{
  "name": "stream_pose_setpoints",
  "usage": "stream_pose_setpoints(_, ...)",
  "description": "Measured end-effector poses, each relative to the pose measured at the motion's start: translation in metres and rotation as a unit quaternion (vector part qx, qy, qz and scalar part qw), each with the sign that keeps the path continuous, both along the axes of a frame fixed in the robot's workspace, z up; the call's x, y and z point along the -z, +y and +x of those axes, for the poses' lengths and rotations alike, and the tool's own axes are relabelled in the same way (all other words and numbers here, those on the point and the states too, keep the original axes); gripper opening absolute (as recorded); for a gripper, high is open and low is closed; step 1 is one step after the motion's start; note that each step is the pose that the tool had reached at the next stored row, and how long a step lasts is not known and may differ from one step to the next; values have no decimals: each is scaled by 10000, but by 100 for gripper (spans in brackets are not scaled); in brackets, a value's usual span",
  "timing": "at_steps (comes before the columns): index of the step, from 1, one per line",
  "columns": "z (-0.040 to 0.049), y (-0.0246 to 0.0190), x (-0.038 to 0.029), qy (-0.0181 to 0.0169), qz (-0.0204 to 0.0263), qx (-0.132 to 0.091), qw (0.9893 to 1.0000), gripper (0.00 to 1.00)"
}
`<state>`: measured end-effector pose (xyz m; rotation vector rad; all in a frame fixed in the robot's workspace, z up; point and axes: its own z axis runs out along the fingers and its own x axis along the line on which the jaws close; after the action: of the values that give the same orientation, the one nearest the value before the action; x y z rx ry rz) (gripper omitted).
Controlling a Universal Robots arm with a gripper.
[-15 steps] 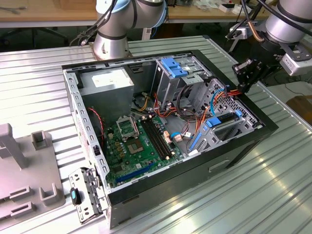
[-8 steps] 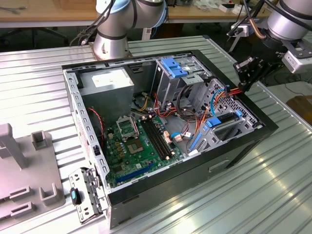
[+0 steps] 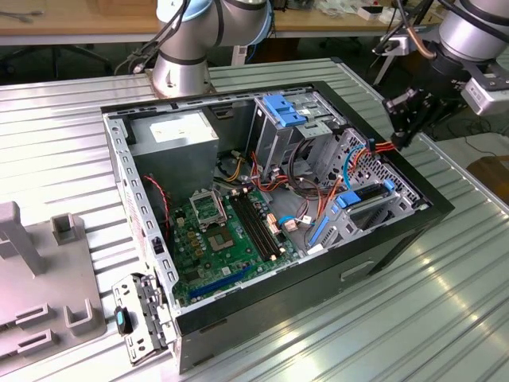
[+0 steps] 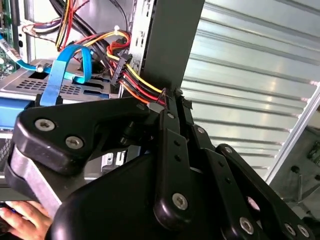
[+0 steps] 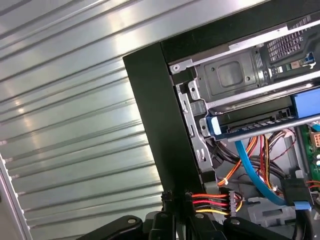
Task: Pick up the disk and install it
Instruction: 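Insert the first disk wire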
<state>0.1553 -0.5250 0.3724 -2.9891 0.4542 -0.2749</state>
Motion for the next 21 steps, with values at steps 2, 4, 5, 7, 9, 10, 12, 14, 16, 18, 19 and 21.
stream_pose_setpoints(2,-33,-3,0,0,0,4,10000,17)
stream_pose_setpoints(4,-172,-7,5,0,0,4,10000,17)
stream_pose_setpoints(5,-200,-7,5,0,-1,6,10000,17)
stream_pose_setpoints(7,-227,-7,5,0,0,44,10000,17)
stream_pose_setpoints(9,-238,-7,6,0,0,111,9999,17)
stream_pose_setpoints(10,-238,-7,6,0,0,166,9999,17)
stream_pose_setpoints(12,-240,-8,5,31,-2,301,9995,17)
stream_pose_setpoints(14,-239,-7,4,165,-6,351,9992,17)
stream_pose_setpoints(16,-239,-7,5,458,-15,406,9981,17)
stream_pose_setpoints(18,-240,-7,5,516,-11,544,9972,17)
stream_pose_setpoints(19,-238,-7,6,525,-5,647,9965,17)
stream_pose_setpoints(21,-203,-7,5,530,-5,682,9963,17)
